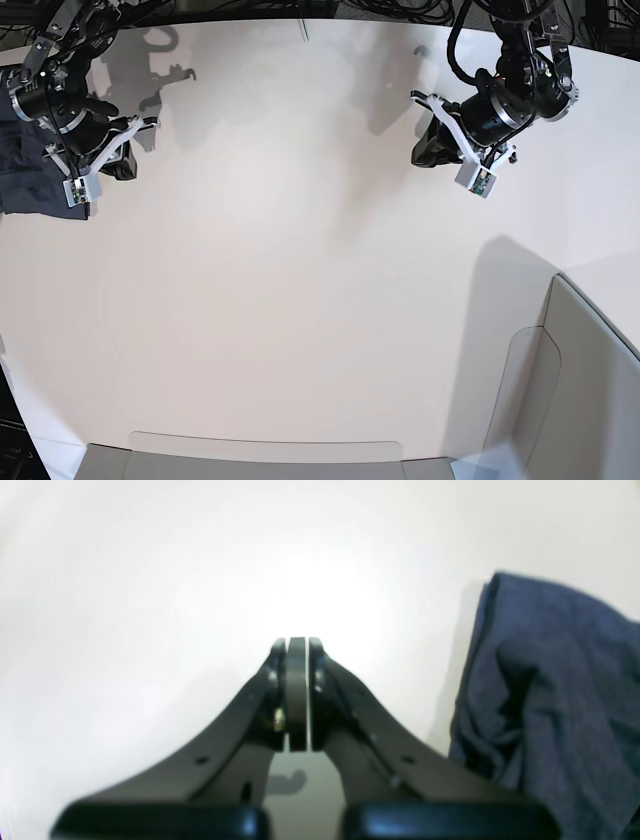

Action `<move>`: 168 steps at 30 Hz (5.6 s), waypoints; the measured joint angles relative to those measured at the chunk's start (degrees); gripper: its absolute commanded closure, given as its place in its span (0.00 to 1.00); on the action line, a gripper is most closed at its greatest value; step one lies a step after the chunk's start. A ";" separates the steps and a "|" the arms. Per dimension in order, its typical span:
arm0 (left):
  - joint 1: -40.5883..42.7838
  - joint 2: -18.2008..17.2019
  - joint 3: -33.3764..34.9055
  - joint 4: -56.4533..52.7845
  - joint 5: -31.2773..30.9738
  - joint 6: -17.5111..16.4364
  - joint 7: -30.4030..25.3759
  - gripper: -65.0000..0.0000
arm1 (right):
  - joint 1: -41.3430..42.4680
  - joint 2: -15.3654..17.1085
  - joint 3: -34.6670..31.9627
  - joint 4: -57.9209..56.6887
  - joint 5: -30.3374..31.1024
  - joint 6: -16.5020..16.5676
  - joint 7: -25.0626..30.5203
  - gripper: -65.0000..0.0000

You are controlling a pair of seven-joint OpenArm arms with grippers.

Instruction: Layout the t-shirt on the table in an organized manner, then fold the t-shirt properly

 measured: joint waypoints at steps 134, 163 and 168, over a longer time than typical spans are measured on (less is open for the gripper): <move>4.61 4.22 7.10 -87.10 8.41 0.98 -50.93 1.00 | 1.53 4.68 -71.71 -101.09 -33.51 -32.11 71.14 1.00; -5.70 0.76 44.06 -99.97 8.24 28.79 -68.85 1.00 | 6.38 -1.14 -58.21 -100.98 0.46 -32.30 71.32 1.00; -5.68 0.63 44.06 -99.97 8.24 28.79 -68.81 1.00 | 6.21 -1.97 -58.21 -101.00 0.48 -32.46 71.12 1.00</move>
